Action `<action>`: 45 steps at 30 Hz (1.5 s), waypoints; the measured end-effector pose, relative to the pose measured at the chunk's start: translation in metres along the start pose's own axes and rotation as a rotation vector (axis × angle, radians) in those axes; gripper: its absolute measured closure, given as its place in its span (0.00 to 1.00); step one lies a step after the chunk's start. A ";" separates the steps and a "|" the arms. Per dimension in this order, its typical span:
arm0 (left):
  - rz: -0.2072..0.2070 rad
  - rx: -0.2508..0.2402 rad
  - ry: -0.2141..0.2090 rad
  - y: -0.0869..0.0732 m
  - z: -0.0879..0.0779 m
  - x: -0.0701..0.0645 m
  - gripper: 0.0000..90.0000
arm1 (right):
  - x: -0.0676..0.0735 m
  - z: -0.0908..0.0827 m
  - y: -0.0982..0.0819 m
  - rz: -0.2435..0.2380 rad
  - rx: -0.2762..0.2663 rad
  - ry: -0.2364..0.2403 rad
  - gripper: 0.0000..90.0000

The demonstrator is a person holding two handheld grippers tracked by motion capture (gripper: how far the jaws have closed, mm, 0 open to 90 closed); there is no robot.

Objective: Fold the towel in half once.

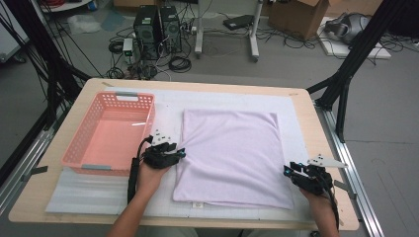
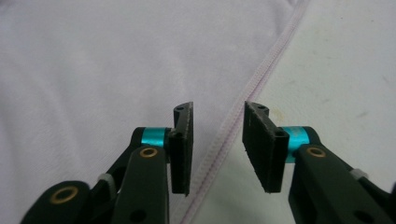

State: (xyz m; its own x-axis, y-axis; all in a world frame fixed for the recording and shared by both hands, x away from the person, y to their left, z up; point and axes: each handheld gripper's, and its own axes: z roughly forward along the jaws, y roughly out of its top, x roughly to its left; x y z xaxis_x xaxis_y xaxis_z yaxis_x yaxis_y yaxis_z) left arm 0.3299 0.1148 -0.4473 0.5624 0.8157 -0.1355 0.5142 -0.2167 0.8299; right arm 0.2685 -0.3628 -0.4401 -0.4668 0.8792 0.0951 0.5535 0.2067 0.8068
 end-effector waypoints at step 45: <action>-0.007 -0.044 -0.174 -0.065 -0.087 -0.053 0.67 | 0.051 -0.044 -0.036 -0.082 0.009 0.068 0.74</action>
State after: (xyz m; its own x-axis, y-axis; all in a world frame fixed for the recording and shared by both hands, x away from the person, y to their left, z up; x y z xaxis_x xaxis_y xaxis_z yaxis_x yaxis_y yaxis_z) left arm 0.2105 0.1324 -0.4473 0.6645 0.7111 -0.2297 0.4915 -0.1844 0.8511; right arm 0.1945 -0.3448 -0.4383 -0.5561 0.8283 0.0689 0.5180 0.2806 0.8080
